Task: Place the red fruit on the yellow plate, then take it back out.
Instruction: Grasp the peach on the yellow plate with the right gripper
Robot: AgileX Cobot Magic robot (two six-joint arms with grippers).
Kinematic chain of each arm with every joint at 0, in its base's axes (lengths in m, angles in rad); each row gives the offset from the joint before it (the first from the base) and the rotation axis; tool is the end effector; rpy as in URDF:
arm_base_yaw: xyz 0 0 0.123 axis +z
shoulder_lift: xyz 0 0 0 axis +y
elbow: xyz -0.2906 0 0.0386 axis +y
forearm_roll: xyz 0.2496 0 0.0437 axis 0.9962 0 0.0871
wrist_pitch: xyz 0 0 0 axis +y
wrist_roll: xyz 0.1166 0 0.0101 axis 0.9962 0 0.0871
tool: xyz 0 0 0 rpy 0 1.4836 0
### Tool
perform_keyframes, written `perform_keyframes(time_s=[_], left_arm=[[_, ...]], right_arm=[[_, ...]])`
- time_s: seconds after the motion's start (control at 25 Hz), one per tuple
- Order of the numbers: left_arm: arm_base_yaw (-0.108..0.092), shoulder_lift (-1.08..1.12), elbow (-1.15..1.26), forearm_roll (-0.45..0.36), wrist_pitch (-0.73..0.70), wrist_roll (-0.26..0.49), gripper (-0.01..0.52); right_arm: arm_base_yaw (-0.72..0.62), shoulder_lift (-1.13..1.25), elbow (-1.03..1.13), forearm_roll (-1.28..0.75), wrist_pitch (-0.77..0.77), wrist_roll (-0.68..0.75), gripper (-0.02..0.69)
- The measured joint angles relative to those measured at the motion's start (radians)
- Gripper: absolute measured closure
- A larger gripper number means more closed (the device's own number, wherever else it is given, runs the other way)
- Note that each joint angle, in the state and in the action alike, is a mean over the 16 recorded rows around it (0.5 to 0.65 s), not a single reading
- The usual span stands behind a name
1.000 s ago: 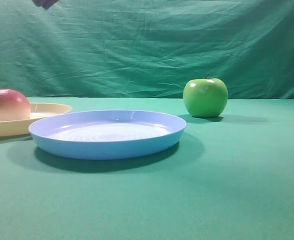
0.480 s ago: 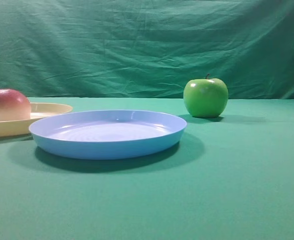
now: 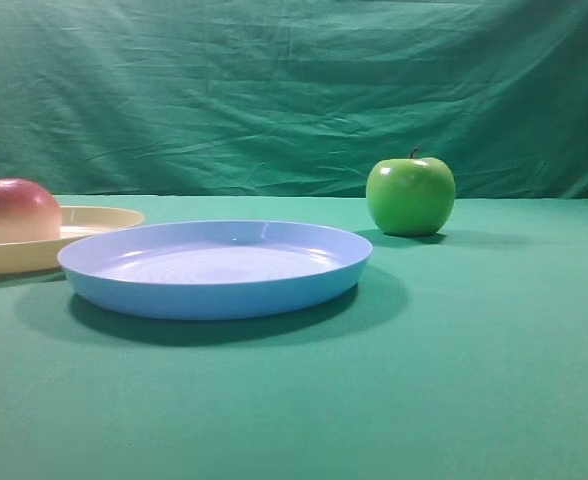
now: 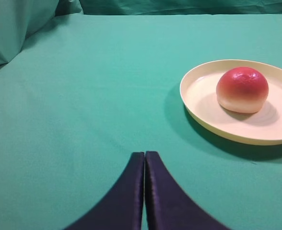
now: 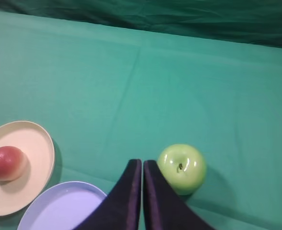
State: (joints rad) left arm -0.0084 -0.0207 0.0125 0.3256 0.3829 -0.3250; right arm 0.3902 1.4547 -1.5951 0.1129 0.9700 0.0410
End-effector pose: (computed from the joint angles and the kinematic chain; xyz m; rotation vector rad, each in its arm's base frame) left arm 0.0700 0.0134 0.1703 -0.0959 1.8364 0.0892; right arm 0.3027 0.1363 0.4157 -0.3790 2.3024 0.3577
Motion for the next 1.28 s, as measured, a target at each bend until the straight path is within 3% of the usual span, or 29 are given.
perform_keyframes(time_s=[0.4, 0.88, 1.28], left_arm=[[0.000, 0.000, 0.000, 0.000, 0.000, 0.000, 0.514], [0.000, 0.000, 0.000, 0.000, 0.000, 0.000, 0.514], [0.000, 0.000, 0.000, 0.000, 0.000, 0.000, 0.514]], right_arm=[[-0.098, -0.431, 0.457, -0.034, -0.191, 0.014, 0.665], [-0.274, -0.918, 0.935, -0.043, -0.439, -0.071, 0.665], [-0.333, -1.263, 1.323, -0.043, -0.603, -0.108, 0.665]])
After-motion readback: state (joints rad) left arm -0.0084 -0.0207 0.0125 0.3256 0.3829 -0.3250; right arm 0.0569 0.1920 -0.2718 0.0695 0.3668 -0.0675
